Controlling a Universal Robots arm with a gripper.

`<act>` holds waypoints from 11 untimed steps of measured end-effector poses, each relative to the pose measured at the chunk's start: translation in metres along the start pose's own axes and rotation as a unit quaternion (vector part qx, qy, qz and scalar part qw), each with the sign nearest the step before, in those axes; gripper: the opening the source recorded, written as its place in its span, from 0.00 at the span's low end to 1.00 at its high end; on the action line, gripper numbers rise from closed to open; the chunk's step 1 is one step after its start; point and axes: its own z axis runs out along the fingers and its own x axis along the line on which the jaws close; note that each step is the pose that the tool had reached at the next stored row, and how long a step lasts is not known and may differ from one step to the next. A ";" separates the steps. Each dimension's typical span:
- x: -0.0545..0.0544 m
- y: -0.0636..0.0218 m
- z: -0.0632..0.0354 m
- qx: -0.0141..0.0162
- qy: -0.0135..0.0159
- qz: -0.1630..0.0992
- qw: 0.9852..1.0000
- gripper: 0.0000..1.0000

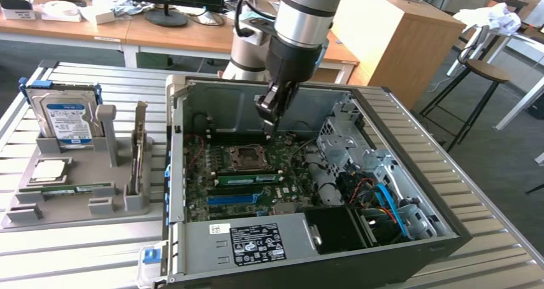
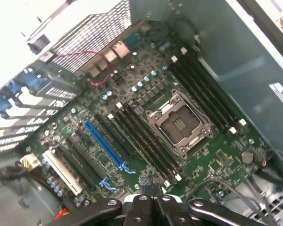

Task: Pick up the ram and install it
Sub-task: 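Press down the ram until it locks into place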

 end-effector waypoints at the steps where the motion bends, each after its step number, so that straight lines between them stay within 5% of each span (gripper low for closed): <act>1: 0.000 0.0000 0.0002 0.000 0.000 0.008 1.000 0.10; 6: 0.000 0.0002 0.0012 0.000 -0.001 0.049 0.999 0.10; 11: 0.000 0.0004 0.0023 -0.001 -0.001 0.089 0.996 0.10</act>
